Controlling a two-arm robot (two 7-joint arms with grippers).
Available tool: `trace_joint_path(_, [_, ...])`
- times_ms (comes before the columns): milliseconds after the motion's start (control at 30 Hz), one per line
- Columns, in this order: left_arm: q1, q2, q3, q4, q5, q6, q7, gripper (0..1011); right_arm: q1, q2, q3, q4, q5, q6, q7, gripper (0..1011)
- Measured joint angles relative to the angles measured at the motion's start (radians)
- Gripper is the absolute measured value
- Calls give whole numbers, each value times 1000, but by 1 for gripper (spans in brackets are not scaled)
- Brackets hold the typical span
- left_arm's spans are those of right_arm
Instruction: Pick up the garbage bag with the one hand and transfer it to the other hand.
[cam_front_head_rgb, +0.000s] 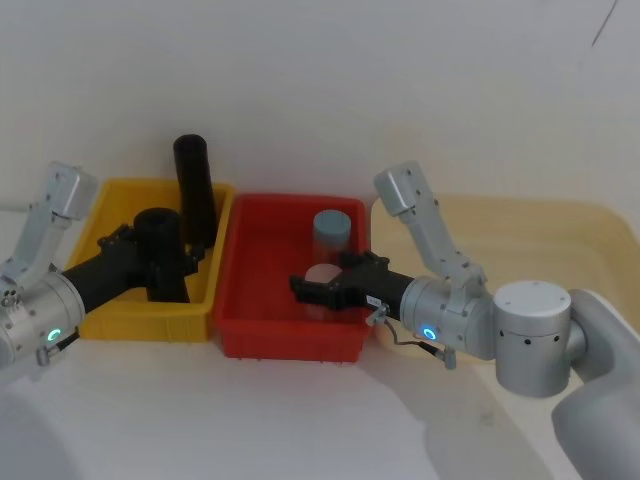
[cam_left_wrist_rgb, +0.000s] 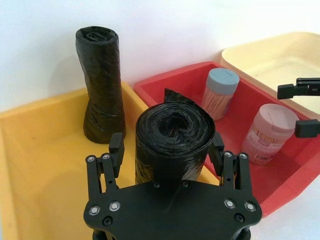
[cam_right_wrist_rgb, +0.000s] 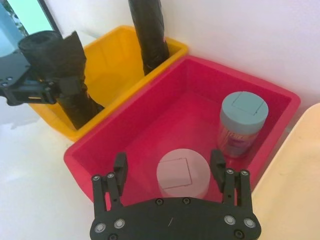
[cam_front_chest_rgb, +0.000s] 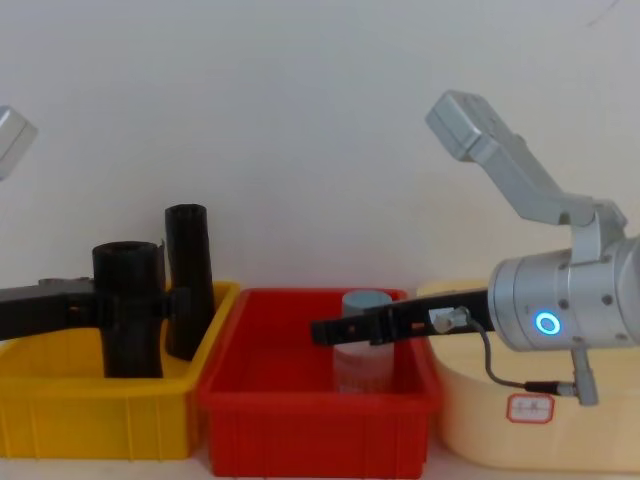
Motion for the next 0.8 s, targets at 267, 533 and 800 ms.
trace_joint_path(267, [0,0,0,0,0,0,0,1001,9,-2,-7,28,-15,-6,4,999])
trace_joint_path(533, [0,0,0,0,0,0,0,1001,17,0,-14,44,-29,-10,19,999])
trace_joint_path(800, [0,0,0,0,0,0,0,1001,22,2,-23,52,-42,-14,32,1000])
